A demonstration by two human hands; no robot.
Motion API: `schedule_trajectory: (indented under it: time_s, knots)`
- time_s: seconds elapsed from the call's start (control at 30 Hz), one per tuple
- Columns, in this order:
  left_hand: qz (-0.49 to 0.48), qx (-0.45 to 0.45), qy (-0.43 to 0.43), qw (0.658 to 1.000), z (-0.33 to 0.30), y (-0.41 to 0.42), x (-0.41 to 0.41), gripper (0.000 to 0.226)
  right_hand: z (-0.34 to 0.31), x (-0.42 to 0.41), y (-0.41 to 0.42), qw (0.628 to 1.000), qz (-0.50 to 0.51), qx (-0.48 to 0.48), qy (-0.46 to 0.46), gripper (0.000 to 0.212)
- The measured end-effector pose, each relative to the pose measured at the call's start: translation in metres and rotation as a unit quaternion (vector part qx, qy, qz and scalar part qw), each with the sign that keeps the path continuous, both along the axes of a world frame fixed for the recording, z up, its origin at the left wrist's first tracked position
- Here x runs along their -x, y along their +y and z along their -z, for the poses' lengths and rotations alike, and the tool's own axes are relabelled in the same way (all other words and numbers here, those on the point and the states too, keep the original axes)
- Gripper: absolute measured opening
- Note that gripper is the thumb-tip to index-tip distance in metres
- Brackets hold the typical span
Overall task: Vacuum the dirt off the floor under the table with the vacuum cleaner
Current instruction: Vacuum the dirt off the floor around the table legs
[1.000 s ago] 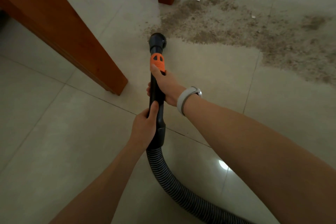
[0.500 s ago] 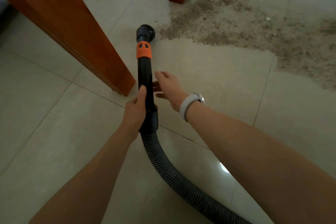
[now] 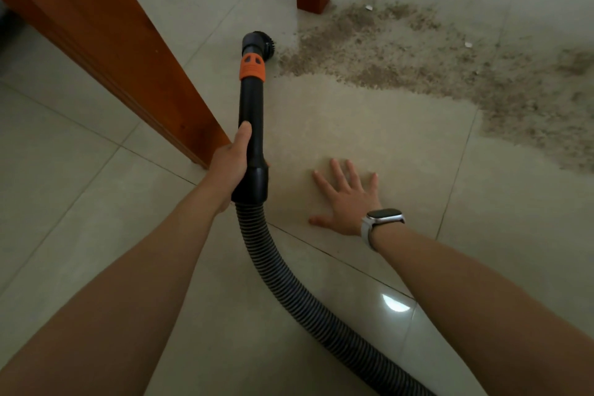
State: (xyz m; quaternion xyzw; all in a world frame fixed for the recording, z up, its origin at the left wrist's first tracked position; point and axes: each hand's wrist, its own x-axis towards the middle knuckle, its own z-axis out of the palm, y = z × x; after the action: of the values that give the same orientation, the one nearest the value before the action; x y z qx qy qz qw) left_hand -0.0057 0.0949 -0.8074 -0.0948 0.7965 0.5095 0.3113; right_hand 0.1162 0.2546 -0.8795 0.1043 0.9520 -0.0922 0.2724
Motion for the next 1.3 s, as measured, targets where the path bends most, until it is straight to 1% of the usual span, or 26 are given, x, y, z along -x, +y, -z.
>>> schedule_trajectory:
  time_s: [0.07, 0.1, 0.2, 0.37, 0.53, 0.73, 0.83, 1.0, 1.1, 1.3]
  knots:
    - [0.004, 0.007, -0.004, 1.000, -0.002, -0.001, 0.001, 0.079, -0.001, 0.000, 0.001, 1.000, 0.001, 0.002, -0.005, 0.091]
    - [0.007, 0.009, -0.006, 1.000, -0.003, -0.002, 0.000, 0.077, -0.002, 0.000, 0.001, 1.000, 0.002, 0.003, -0.008, 0.092]
    - [0.016, 0.022, -0.006, 1.000, -0.004, -0.009, -0.008, 0.060, -0.004, 0.001, 0.001, 1.000, 0.006, 0.006, -0.021, 0.092]
    - [0.045, 0.029, 0.019, 0.998, -0.006, -0.028, -0.028, 0.050, -0.007, 0.002, -0.002, 0.999, 0.013, 0.003, -0.031, 0.093]
    - [0.052, 0.058, 0.014, 0.997, -0.011, -0.052, -0.050, 0.053, -0.011, 0.004, -0.004, 0.999, 0.022, 0.009, -0.039, 0.093]
    - [0.061, 0.054, 0.019, 0.997, -0.015, -0.055, -0.056, 0.054, -0.009, 0.001, -0.006, 0.999, 0.026, 0.011, -0.034, 0.090]
    - [0.056, 0.056, 0.011, 0.997, -0.013, -0.048, -0.050, 0.057, -0.010, 0.001, -0.006, 0.999, 0.036, 0.016, -0.034, 0.090]
    - [0.034, 0.034, 0.008, 0.999, -0.010, -0.026, -0.028, 0.058, -0.007, -0.003, -0.007, 0.994, 0.098, 0.035, -0.039, 0.095]
    - [0.017, 0.026, -0.009, 0.999, -0.009, -0.010, -0.013, 0.062, -0.007, 0.001, -0.007, 0.992, 0.105, 0.050, -0.043, 0.098]
    - [0.039, 0.015, -0.020, 0.999, -0.012, 0.019, 0.012, 0.072, -0.005, 0.005, -0.007, 0.990, 0.113, 0.060, -0.053, 0.099]
